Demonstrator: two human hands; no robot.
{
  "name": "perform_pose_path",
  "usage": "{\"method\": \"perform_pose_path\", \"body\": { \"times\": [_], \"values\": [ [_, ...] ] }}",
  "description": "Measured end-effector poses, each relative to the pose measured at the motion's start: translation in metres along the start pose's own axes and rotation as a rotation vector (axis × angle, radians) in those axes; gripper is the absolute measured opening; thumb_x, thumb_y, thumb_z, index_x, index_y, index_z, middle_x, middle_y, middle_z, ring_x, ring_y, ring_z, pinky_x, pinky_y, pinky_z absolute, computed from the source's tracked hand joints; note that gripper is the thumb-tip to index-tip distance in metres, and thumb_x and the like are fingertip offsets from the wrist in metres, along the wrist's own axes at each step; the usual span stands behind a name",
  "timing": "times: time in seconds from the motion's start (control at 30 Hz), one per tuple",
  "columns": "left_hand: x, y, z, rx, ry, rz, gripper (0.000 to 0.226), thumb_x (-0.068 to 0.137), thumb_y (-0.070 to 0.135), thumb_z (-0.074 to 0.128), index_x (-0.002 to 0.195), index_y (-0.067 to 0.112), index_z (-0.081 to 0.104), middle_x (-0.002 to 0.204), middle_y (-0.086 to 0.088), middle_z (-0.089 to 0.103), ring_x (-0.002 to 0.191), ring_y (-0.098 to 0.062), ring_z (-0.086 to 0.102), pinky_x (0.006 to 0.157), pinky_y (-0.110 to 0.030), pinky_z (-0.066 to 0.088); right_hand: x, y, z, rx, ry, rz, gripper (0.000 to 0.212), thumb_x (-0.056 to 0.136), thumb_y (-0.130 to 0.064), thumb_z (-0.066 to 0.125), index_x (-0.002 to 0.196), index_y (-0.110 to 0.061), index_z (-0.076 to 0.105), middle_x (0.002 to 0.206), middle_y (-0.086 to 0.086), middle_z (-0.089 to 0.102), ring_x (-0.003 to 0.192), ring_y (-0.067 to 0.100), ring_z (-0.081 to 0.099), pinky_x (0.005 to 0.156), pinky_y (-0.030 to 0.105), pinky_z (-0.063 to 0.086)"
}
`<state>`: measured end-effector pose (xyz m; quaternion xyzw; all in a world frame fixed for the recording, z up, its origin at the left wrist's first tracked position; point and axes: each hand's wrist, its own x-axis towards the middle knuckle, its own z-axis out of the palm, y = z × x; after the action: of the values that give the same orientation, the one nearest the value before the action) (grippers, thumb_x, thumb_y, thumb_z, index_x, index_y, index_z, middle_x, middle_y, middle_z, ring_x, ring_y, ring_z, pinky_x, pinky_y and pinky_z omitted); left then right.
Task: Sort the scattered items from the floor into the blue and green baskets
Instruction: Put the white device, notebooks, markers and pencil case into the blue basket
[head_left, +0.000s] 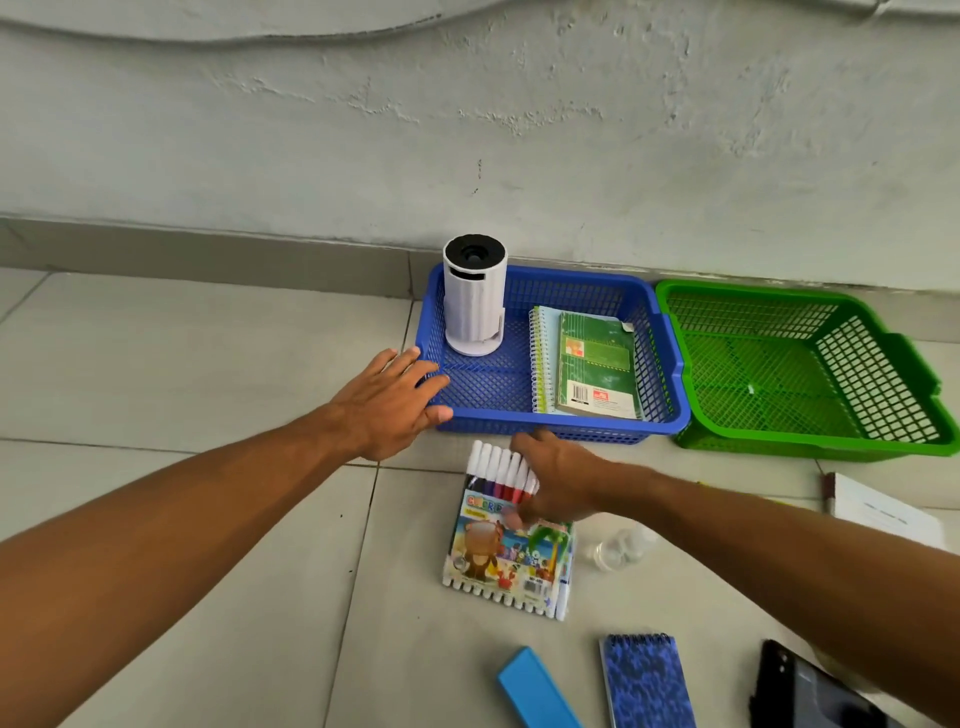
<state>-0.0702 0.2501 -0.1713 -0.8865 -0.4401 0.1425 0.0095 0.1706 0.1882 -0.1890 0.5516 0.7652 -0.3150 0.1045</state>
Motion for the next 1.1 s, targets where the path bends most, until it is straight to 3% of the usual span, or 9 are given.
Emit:
{"method": "perform_pose_path", "body": {
  "times": [0.1, 0.23, 0.3, 0.4, 0.5, 0.73, 0.87, 0.93, 1.1],
  "values": [
    [0.002, -0.007, -0.005, -0.03, 0.134, -0.024, 0.08, 0.091, 0.059, -0.004, 0.148, 0.015, 0.03, 0.153, -0.007, 0.033, 0.139, -0.023, 0.032, 0.114, -0.038, 0.021, -0.001, -0.013, -0.029, 0.047, 0.022, -0.084, 0.048, 0.086, -0.049, 0.068, 0.111, -0.02, 0.04, 0.103, 0.005, 0.065, 0.09, 0.023, 0.065, 0.078, 0.038, 0.055],
    [0.006, -0.015, -0.006, -0.012, 0.181, -0.105, 0.071, 0.097, 0.058, 0.029, 0.15, 0.011, 0.025, 0.158, -0.009, 0.022, 0.143, -0.024, 0.023, 0.116, -0.04, 0.017, 0.003, -0.019, -0.087, 0.17, 0.174, -0.089, 0.041, 0.089, -0.046, 0.066, 0.111, -0.019, 0.045, 0.1, 0.003, 0.066, 0.085, 0.02, 0.065, 0.072, 0.031, 0.052],
    [0.006, -0.017, -0.005, -0.035, 0.159, -0.13, 0.075, 0.095, 0.059, 0.034, 0.152, 0.011, 0.019, 0.159, -0.008, 0.018, 0.145, -0.023, 0.019, 0.117, -0.04, 0.015, 0.005, -0.018, -0.117, 0.25, 0.287, -0.065, 0.04, 0.088, -0.044, 0.066, 0.112, -0.019, 0.048, 0.098, 0.0, 0.067, 0.085, 0.016, 0.065, 0.066, 0.026, 0.049],
    [0.007, -0.016, 0.001, -0.123, 0.184, -0.161, 0.081, 0.092, 0.066, 0.029, 0.151, 0.01, 0.019, 0.157, -0.008, 0.024, 0.143, -0.023, 0.024, 0.116, -0.04, 0.018, 0.011, -0.013, -0.149, 0.285, 0.475, -0.03, 0.042, 0.088, -0.044, 0.067, 0.112, -0.019, 0.043, 0.094, -0.002, 0.064, 0.08, 0.014, 0.063, 0.065, 0.029, 0.05],
    [0.007, -0.013, 0.006, -0.21, 0.193, -0.21, 0.083, 0.091, 0.065, 0.035, 0.151, 0.01, 0.018, 0.155, -0.008, 0.026, 0.141, -0.023, 0.027, 0.115, -0.041, 0.021, 0.023, -0.009, -0.16, 0.332, 0.562, -0.011, 0.047, 0.088, -0.041, 0.068, 0.113, -0.017, 0.038, 0.091, -0.001, 0.058, 0.076, 0.013, 0.058, 0.059, 0.028, 0.045],
    [0.006, -0.008, 0.01, -0.296, 0.217, -0.267, 0.081, 0.09, 0.063, 0.043, 0.149, 0.012, 0.021, 0.154, -0.008, 0.028, 0.14, -0.022, 0.029, 0.114, -0.042, 0.026, 0.071, -0.008, -0.136, -0.038, 0.339, 0.051, 0.066, 0.085, -0.053, 0.067, 0.136, -0.021, 0.042, 0.122, 0.005, 0.062, 0.106, 0.027, 0.06, 0.09, 0.042, 0.049],
    [0.006, -0.003, 0.013, -0.316, 0.243, -0.29, 0.078, 0.091, 0.061, 0.042, 0.149, 0.013, 0.021, 0.154, -0.008, 0.028, 0.14, -0.022, 0.029, 0.113, -0.04, 0.025, 0.092, -0.009, -0.138, -0.215, 0.257, 0.062, 0.075, 0.086, -0.059, 0.062, 0.144, -0.02, 0.032, 0.129, 0.007, 0.06, 0.118, 0.03, 0.055, 0.105, 0.049, 0.035],
    [0.005, -0.001, 0.013, -0.321, 0.247, -0.295, 0.077, 0.092, 0.06, 0.041, 0.15, 0.013, 0.021, 0.154, -0.007, 0.027, 0.141, -0.022, 0.028, 0.113, -0.039, 0.025, 0.099, -0.012, -0.135, -0.357, 0.253, 0.074, 0.079, 0.087, -0.06, 0.059, 0.146, -0.02, 0.028, 0.132, 0.008, 0.058, 0.124, 0.03, 0.049, 0.108, 0.05, 0.026],
    [0.004, -0.001, 0.015, -0.355, 0.237, -0.318, 0.076, 0.093, 0.059, 0.039, 0.151, 0.014, 0.02, 0.156, -0.007, 0.025, 0.141, -0.022, 0.027, 0.113, -0.039, 0.024, 0.112, -0.025, -0.118, -0.571, 0.405, 0.114, 0.081, 0.079, -0.064, 0.063, 0.137, -0.012, 0.037, 0.135, 0.01, 0.051, 0.127, 0.03, 0.042, 0.107, 0.049, 0.026]
  ]
}}
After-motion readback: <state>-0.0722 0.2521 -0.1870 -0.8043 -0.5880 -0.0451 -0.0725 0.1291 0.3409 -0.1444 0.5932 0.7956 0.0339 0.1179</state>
